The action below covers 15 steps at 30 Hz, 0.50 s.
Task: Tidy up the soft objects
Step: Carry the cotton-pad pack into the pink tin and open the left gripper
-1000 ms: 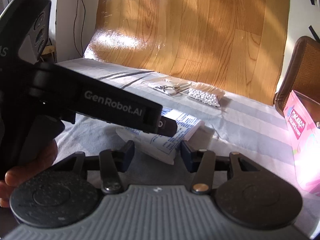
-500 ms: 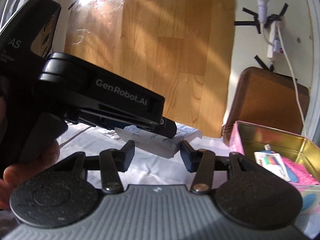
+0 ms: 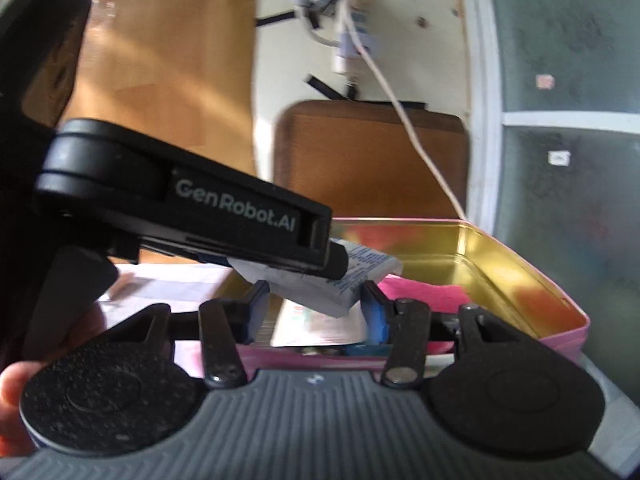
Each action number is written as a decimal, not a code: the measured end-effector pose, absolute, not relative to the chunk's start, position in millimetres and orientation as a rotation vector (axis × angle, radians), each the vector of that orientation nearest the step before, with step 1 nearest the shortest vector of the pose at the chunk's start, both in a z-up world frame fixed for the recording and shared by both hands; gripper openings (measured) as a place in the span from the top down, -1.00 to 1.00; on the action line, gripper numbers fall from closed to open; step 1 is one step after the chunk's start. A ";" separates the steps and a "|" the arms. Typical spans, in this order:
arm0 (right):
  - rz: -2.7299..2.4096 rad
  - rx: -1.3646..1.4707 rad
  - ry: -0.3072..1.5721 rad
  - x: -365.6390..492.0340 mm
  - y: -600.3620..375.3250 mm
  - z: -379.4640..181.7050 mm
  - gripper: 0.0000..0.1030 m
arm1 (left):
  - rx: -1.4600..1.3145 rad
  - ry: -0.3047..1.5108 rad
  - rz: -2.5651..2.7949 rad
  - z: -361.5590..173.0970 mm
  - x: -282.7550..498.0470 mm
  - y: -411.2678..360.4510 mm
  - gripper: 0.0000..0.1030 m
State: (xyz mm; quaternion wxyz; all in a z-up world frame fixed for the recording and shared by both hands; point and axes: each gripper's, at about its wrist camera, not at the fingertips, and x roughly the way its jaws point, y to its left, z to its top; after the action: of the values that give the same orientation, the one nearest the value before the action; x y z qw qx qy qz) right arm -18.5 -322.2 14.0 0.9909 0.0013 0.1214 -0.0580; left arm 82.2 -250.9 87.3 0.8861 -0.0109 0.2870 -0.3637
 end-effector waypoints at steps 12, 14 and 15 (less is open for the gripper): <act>-0.226 0.095 0.209 -34.6 -348.0 2.8 -0.04 | 0.064 0.599 -0.553 82.5 69.8 -232.0 -0.18; -0.215 0.101 0.196 -39.1 -342.2 4.8 -0.04 | 0.079 0.593 -0.507 84.2 62.2 -220.0 -0.18; -0.209 0.104 0.195 -40.9 -339.0 5.6 -0.04 | 0.084 0.587 -0.484 85.1 58.0 -212.8 -0.18</act>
State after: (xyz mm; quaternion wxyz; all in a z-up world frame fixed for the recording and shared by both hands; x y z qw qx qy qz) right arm -40.9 -339.0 5.6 0.9885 0.0518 0.0969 -0.1042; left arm 58.0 -212.8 85.1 0.9277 0.0411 0.2864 -0.2361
